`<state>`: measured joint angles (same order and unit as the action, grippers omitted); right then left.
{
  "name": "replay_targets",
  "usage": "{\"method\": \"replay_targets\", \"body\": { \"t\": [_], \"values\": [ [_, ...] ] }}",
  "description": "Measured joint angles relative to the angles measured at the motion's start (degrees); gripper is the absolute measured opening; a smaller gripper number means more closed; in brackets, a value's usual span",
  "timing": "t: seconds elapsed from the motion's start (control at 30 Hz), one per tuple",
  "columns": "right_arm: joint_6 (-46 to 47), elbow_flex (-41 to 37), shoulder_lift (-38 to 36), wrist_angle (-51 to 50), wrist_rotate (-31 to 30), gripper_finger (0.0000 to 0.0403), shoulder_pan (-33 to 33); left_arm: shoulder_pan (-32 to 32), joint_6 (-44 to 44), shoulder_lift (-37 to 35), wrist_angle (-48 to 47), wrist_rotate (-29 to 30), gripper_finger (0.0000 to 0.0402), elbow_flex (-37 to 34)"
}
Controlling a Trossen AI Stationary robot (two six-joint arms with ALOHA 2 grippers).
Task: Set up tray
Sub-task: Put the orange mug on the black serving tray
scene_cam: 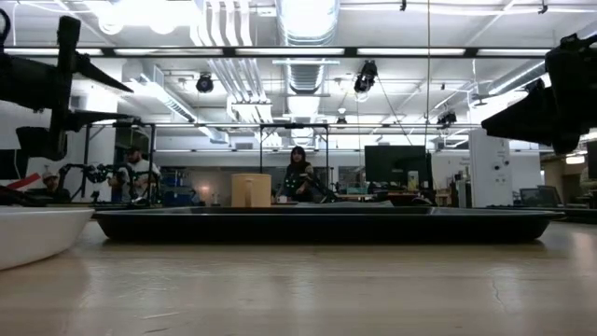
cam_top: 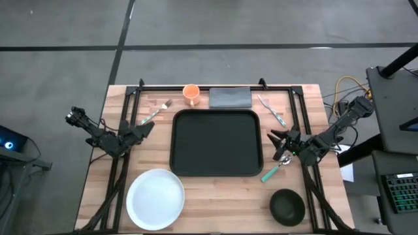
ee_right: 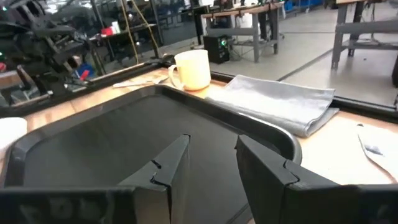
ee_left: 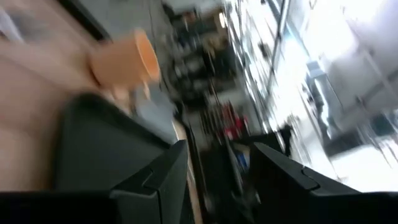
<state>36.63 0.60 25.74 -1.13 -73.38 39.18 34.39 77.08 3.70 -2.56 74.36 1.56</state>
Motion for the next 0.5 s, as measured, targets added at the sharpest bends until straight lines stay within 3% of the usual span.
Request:
{"method": "replay_targets", "body": {
  "t": [0.13,0.3,0.4,0.5],
  "values": [
    [-1.9,0.0,0.0,0.0,-0.1,0.0123,0.0,0.0,0.0,0.0,1.4,-7.6,0.0156,0.0],
    [-1.0,0.0,0.0,0.0,-0.1,0.0123,-0.2,0.1,0.1,0.5,1.6,-9.3,0.0156,0.0],
    [-0.9,0.0,0.0,0.0,-0.1,0.0123,-0.2,0.6,2.2,2.4,3.0,-19.3,0.0156,0.0],
    [-1.1,0.0,0.0,0.0,-0.1,0.0123,-0.2,0.6,2.7,5.4,3.5,-25.2,0.0156,0.0]
  ]
}}
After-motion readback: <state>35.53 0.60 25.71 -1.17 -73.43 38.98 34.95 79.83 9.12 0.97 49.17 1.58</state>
